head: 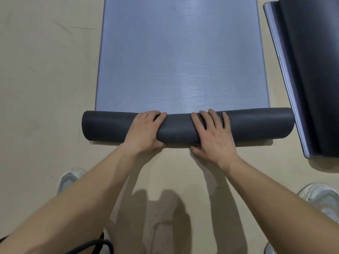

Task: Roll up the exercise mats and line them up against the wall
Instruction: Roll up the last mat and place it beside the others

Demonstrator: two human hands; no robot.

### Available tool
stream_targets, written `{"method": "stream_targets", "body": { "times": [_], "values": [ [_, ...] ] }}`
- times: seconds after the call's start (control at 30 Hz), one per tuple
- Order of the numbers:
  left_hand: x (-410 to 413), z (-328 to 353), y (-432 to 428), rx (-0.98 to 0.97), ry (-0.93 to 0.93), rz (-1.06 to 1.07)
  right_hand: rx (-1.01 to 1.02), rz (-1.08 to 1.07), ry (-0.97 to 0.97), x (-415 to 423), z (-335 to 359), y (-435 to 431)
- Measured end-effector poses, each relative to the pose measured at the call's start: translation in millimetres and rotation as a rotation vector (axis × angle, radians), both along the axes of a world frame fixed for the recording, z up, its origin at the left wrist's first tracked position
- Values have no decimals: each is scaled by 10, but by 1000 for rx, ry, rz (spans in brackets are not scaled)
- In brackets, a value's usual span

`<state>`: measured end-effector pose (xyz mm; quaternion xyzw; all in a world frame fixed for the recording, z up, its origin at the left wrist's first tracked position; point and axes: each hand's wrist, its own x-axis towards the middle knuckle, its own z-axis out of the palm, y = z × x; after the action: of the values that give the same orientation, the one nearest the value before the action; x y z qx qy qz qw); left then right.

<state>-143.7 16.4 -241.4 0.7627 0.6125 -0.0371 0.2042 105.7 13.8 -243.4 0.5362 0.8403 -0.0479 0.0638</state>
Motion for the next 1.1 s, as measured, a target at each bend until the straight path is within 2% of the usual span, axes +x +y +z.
{"method": "stream_targets", "body": {
  "times": [0.1, 0.13, 0.2, 0.27, 0.4, 0.47, 0.53, 0.6, 0.67, 0.7, 0.83, 0.9, 1.0, 1.1],
  "values": [
    [-23, 103, 160, -125, -8, 19, -155, 5, -47, -39, 164, 313],
    [-9, 127, 173, -101, 56, 10, -234, -9, -39, -55, 269, 477],
    [35, 162, 157, 70, 187, 25, -407, -57, 14, -85, 479, 781],
    [46, 233, 190, 146, 216, 112, -559, -108, 20, -134, 639, 1031],
    [-8, 416, 529, -105, 214, 59, -796, -198, 69, -138, 736, 1179],
    [-28, 469, 656, -188, 230, 17, -646, -171, 53, -112, 681, 991],
    [-36, 489, 761, -277, 221, 3, -267, -104, -50, -82, 508, 675],
    [-38, 529, 848, -367, 200, -6, -54, -72, -76, -91, 330, 476],
    [-25, 543, 847, -381, 207, 23, -75, -78, -58, -109, 313, 556],
    [-13, 533, 800, -329, 221, 53, -124, -73, -59, -116, 350, 653],
    [48, 306, 364, 187, 196, 191, -303, -49, -52, -154, 501, 1022],
    [39, 177, 239, 336, 166, 191, -398, -49, -47, -194, 522, 1146],
    [12, 144, 356, 274, 183, 128, -460, -62, -42, -221, 525, 1278],
    [-47, 247, 627, 124, 146, 96, -228, -65, -30, -198, 488, 1129]
  ]
}}
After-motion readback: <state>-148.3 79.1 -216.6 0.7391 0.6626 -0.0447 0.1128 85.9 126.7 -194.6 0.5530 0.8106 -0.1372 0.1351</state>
